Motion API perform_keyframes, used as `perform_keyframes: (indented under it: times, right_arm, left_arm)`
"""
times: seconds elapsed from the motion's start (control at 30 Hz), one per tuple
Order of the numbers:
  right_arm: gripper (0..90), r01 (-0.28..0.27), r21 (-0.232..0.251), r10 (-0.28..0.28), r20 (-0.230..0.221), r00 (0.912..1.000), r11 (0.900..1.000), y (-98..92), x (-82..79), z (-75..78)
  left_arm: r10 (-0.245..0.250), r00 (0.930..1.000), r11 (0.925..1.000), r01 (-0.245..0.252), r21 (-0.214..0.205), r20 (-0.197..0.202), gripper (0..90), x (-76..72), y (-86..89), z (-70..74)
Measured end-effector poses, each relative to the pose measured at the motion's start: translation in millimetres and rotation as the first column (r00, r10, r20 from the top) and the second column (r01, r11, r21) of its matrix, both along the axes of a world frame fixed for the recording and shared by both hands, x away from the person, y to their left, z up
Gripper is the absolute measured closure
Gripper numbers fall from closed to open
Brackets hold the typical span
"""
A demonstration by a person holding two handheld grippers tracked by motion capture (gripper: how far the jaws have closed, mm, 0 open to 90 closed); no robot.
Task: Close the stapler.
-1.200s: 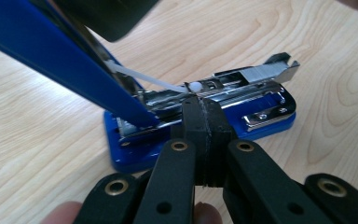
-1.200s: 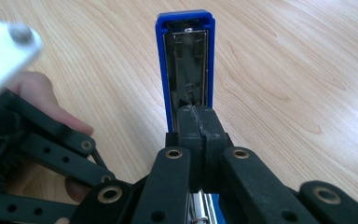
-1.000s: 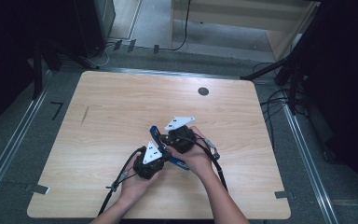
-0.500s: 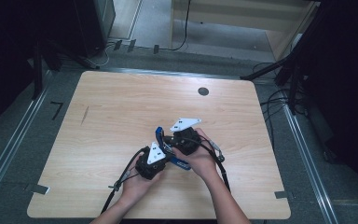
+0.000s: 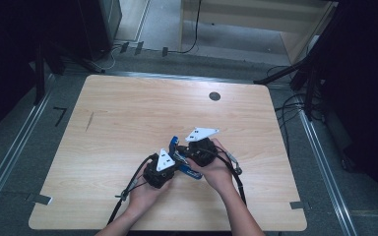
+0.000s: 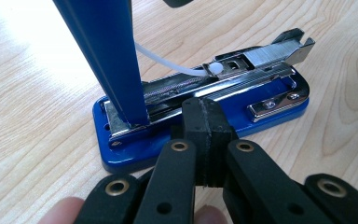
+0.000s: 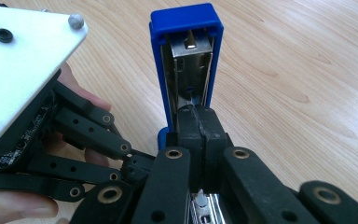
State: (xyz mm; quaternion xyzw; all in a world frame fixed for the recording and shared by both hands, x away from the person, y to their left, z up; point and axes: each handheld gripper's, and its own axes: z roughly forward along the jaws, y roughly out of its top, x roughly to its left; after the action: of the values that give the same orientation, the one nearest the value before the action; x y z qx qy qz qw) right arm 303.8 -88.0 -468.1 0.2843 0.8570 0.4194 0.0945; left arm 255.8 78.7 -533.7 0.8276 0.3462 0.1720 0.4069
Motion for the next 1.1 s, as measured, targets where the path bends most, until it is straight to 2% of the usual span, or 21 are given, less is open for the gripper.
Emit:
perform_keyframes:
  times: [0.23, 0.57, 0.8, 1.1]
  right_arm:
    - [90.0, 0.004, 0.006, -0.004, -0.001, 1.0000, 1.0000, -1.2, -0.4, -1.2]
    - [90.0, 0.036, 0.020, -0.036, 0.018, 0.9992, 0.9992, -13.2, 0.3, 7.0]
    - [90.0, 0.056, 0.040, -0.058, 0.051, 0.9970, 0.9976, -17.7, 4.9, 24.1]
    - [90.0, 0.045, 0.082, -0.052, 0.093, 0.9942, 0.9956, -0.1, 9.0, 48.5]
  left_arm:
    - [-0.006, 1.0000, 1.0000, 0.006, 0.005, 0.001, 90.0, -0.1, -0.1, 0.2]
    - [-0.009, 1.0000, 0.9999, 0.009, 0.010, 0.003, 90.0, -0.7, -0.4, 0.3]
    - [-0.015, 0.9997, 0.9995, 0.015, 0.027, 0.020, 90.0, -2.3, -2.1, 0.2]
    - [-0.014, 0.9997, 0.9995, 0.013, 0.028, 0.021, 90.0, -2.1, -1.9, 0.2]
